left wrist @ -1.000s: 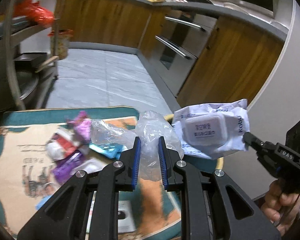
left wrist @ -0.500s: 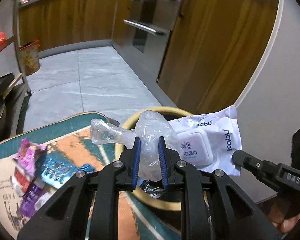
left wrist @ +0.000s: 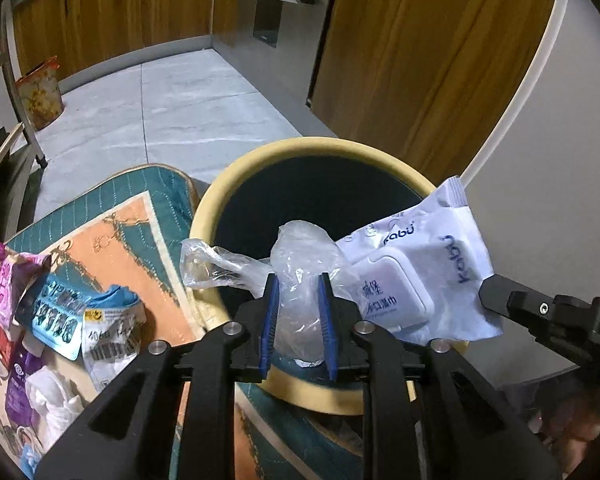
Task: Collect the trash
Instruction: 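Open both tools to drop the clear bag and wipes package into the bin, then move both open tools back over the remaining trash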
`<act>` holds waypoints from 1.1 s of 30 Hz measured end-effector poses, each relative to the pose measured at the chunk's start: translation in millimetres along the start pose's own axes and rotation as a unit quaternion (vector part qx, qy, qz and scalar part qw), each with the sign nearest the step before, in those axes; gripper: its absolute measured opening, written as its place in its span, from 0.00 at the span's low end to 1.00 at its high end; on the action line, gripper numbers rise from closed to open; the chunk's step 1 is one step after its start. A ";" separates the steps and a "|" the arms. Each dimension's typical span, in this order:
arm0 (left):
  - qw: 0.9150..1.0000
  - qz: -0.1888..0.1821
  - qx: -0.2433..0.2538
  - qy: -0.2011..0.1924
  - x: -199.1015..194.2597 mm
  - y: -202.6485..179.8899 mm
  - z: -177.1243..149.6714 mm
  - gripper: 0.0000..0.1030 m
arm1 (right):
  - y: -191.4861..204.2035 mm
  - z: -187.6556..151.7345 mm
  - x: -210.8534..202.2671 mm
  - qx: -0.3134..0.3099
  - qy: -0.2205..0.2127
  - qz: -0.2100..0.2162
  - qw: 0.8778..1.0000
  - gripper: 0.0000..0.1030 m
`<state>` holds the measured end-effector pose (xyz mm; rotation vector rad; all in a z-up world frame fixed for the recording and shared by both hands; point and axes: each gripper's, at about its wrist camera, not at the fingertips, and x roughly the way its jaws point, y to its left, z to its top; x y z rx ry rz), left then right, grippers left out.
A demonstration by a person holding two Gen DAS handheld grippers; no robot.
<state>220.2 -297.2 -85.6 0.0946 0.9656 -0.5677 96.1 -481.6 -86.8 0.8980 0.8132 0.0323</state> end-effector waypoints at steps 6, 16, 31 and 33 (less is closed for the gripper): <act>1.000 0.004 -0.015 -0.023 -23.2 15.0 -6.6 0.47 | 6.1 -0.6 -0.8 -0.008 -0.003 -0.009 1.000 0.13; 0.997 0.019 -0.031 -0.066 -76.4 39.1 -18.6 0.56 | 23.0 -3.3 -4.1 -0.051 -0.021 -0.028 0.998 0.42; 0.989 0.071 -0.093 -0.091 -163.0 134.3 -80.6 0.61 | 87.6 -41.4 16.9 -0.187 0.012 -0.032 0.982 0.59; 0.987 0.079 -0.107 -0.089 -173.6 151.9 -90.8 0.61 | 97.5 -50.5 21.1 -0.206 0.022 -0.031 0.978 0.60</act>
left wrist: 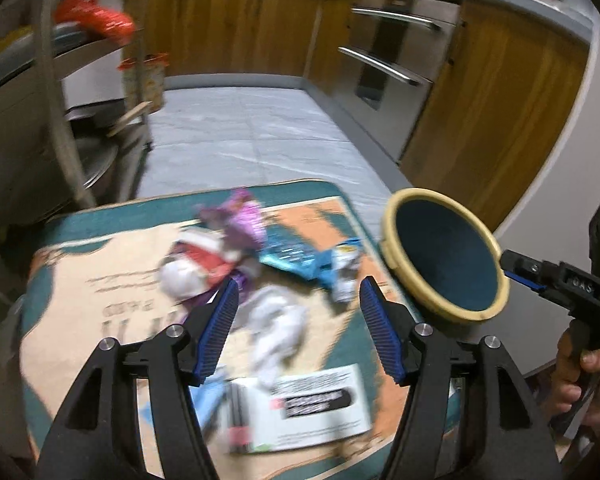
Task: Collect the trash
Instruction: 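Move both open tools back over the remaining trash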
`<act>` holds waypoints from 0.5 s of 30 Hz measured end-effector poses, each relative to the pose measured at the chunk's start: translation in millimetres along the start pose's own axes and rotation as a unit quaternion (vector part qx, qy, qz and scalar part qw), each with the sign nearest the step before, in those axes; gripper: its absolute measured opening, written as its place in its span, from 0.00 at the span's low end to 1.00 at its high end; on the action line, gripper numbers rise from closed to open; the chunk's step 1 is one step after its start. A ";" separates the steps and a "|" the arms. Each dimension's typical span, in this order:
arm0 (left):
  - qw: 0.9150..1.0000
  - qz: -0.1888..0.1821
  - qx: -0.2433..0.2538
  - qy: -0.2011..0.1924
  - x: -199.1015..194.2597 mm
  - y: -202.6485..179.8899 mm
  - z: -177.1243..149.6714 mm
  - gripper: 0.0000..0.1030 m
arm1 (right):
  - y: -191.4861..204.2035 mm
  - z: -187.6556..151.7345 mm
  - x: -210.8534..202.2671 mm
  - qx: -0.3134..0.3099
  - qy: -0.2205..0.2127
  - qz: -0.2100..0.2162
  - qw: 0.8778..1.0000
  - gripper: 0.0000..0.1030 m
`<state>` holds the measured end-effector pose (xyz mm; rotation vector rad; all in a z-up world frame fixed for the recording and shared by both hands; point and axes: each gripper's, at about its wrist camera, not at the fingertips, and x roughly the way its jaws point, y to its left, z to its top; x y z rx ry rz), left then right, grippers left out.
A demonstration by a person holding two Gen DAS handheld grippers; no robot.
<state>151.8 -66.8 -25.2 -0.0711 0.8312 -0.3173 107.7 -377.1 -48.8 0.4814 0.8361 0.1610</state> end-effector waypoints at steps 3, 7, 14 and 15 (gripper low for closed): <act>1.000 0.016 -0.013 0.007 -8.5 25.9 -7.9 0.61 | 15.0 -5.7 3.2 -0.028 0.009 0.006 1.000 0.63; 0.999 0.031 -0.029 0.021 -14.5 51.0 -20.6 0.61 | 36.3 -15.5 11.3 -0.066 0.031 0.014 0.997 0.68; 0.996 0.053 -0.043 0.060 -7.3 76.8 -48.7 0.66 | 61.5 -28.9 26.4 -0.106 0.071 0.025 0.991 0.69; 0.996 0.053 -0.041 0.066 -5.1 77.7 -51.1 0.66 | 63.9 -30.9 28.2 -0.109 0.078 0.030 0.990 0.69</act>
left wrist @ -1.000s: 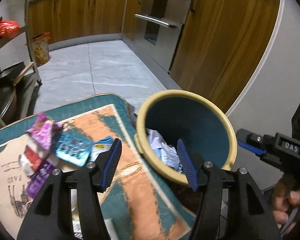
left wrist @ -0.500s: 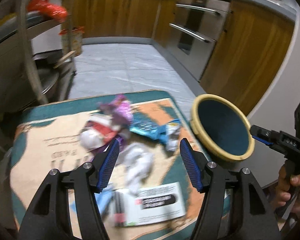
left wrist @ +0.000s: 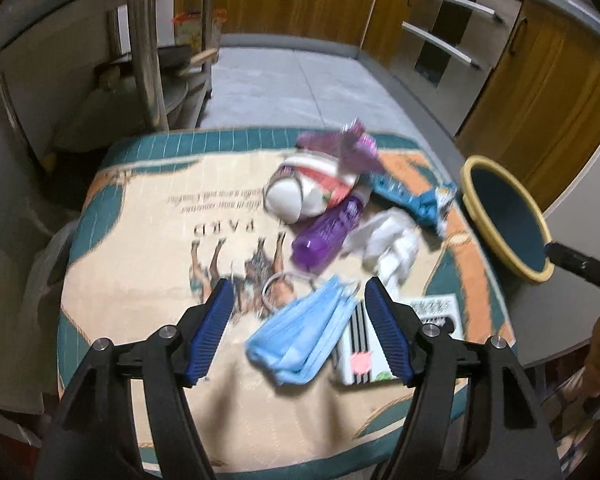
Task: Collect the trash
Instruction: 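Move both open tools back over the remaining trash, then grasp the blue face mask with the left tool while the right tool grasps the Coltalin box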
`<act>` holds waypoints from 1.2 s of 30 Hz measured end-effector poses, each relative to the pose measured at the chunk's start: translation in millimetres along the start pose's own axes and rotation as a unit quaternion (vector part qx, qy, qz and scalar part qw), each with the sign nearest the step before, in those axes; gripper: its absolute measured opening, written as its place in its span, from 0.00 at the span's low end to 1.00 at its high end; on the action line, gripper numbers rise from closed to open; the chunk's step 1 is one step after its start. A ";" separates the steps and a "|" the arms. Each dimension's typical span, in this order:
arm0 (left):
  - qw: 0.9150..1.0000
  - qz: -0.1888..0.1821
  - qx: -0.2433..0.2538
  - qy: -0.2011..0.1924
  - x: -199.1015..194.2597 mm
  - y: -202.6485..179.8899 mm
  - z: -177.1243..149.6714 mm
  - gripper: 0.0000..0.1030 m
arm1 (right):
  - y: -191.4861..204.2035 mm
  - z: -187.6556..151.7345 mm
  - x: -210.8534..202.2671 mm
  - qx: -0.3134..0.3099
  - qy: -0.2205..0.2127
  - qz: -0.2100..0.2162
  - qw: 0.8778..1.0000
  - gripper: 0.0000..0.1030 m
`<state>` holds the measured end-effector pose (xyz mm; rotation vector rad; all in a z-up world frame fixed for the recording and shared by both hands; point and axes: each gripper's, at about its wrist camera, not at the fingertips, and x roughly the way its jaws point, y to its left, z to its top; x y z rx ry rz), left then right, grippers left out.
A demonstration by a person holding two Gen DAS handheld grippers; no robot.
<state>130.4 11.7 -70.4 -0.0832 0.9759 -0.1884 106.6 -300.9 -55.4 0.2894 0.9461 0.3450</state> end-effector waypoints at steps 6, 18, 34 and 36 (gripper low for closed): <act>0.999 0.015 0.022 0.039 21.1 5.2 -12.8 0.66 | 30.7 -9.7 23.3 -0.064 0.045 0.007 0.997 0.78; 0.995 0.001 0.016 0.094 48.3 18.0 -22.0 0.48 | 89.8 -40.0 65.2 -0.234 0.114 -0.002 0.966 0.81; 0.995 -0.026 -0.008 0.094 36.7 35.5 -26.4 0.26 | 128.6 -52.1 132.9 -0.392 0.176 -0.011 0.903 0.89; 0.995 -0.026 -0.008 0.096 36.6 36.0 -27.2 0.26 | 129.5 -56.6 137.7 -0.408 0.173 -0.022 0.896 0.91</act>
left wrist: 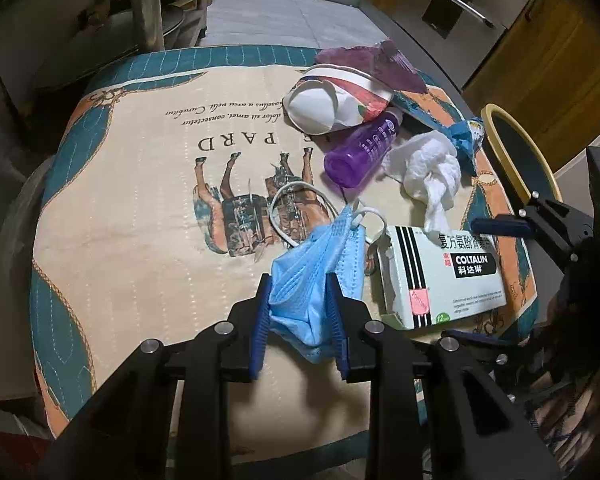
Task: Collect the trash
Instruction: 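Grasp the blue face mask with the left tool while the right tool grasps the Coltalin box, then carry the blue mask and Coltalin box over the bin with both tools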
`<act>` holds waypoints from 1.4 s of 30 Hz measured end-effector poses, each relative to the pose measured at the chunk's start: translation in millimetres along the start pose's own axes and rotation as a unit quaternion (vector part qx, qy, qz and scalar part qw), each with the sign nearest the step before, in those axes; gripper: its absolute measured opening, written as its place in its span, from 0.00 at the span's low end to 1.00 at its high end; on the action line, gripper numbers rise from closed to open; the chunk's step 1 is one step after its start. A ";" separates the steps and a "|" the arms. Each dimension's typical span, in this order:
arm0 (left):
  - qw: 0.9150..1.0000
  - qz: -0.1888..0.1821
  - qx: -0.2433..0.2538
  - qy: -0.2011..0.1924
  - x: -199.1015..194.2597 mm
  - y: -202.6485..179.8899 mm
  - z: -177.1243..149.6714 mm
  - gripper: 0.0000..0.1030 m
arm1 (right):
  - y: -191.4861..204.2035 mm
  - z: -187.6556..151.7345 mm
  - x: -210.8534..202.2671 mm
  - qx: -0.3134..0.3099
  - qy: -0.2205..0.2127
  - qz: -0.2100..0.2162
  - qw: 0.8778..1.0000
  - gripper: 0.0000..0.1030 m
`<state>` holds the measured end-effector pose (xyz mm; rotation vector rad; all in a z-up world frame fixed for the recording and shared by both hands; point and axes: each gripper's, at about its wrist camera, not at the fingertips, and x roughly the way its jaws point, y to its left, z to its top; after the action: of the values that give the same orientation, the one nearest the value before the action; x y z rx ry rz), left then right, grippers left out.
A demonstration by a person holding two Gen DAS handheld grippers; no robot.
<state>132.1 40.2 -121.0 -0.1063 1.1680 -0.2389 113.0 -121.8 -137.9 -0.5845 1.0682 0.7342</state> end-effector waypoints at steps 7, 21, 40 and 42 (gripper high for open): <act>1.000 0.008 0.005 0.014 6.6 -3.9 -0.2 0.26 | -2.8 -4.7 7.0 0.010 -0.001 0.000 1.000 0.89; 0.989 0.045 -0.101 -0.101 -44.0 37.7 16.2 0.08 | 6.8 -20.6 -25.4 0.022 -0.030 0.017 0.999 0.70; 0.985 -0.020 -0.055 -0.161 -67.1 1.0 20.1 0.08 | -30.9 -23.7 -113.7 0.148 -0.198 0.027 0.969 0.70; 0.985 -0.024 -0.046 -0.164 -68.2 -6.0 21.0 0.08 | -38.7 -30.0 -117.7 0.166 -0.202 0.016 0.965 0.70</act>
<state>125.4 49.9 -50.4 -0.2466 0.8483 -0.2007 91.7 -197.4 -37.6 -0.1190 0.7953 0.6493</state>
